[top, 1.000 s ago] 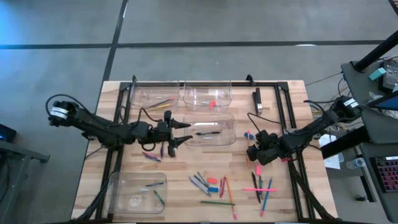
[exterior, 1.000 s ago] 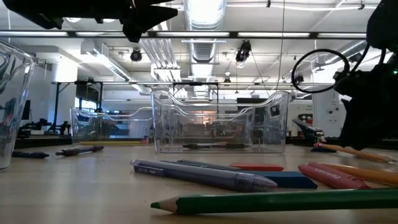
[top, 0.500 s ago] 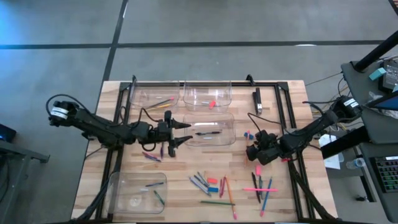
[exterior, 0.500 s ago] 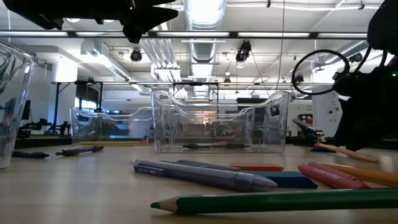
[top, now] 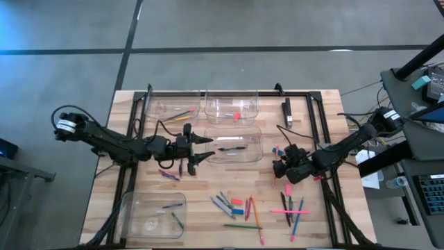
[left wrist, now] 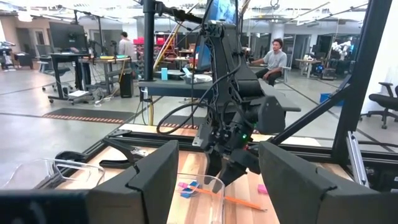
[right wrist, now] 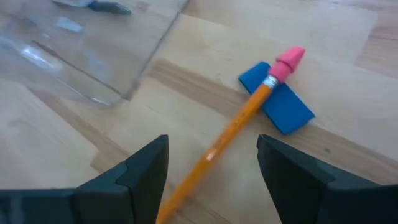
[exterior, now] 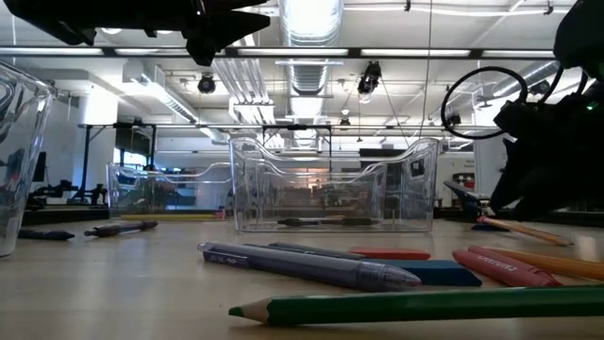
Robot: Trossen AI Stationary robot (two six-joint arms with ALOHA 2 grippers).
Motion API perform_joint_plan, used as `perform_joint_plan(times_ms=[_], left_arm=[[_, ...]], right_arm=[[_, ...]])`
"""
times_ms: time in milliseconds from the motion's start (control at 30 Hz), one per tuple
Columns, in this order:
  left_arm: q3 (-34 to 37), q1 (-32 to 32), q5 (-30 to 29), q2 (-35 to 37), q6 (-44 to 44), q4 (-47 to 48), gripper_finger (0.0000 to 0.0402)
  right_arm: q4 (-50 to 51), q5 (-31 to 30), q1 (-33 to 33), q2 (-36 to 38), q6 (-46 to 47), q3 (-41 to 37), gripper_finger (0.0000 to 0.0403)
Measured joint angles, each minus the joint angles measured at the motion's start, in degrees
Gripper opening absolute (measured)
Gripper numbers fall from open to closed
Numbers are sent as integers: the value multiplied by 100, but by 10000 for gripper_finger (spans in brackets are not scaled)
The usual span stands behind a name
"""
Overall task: Sort crayons/erasers/pens/pencils in bins
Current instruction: Put the top orange pencil into the top left transparent bin
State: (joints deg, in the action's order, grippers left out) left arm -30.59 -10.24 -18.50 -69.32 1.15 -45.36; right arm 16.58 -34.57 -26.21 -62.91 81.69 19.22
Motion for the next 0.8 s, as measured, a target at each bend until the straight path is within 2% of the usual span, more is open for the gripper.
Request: perform_joint_plan(times_ms=[433, 800], left_arm=[[9, 2, -75, -6, -2, 144, 207], [35, 2, -153, -7, -2, 142, 207]], right_arm=[[-239, -108, 137, -880, 45, 7, 231], [-178, 37, 146, -617, 93, -10, 230]])
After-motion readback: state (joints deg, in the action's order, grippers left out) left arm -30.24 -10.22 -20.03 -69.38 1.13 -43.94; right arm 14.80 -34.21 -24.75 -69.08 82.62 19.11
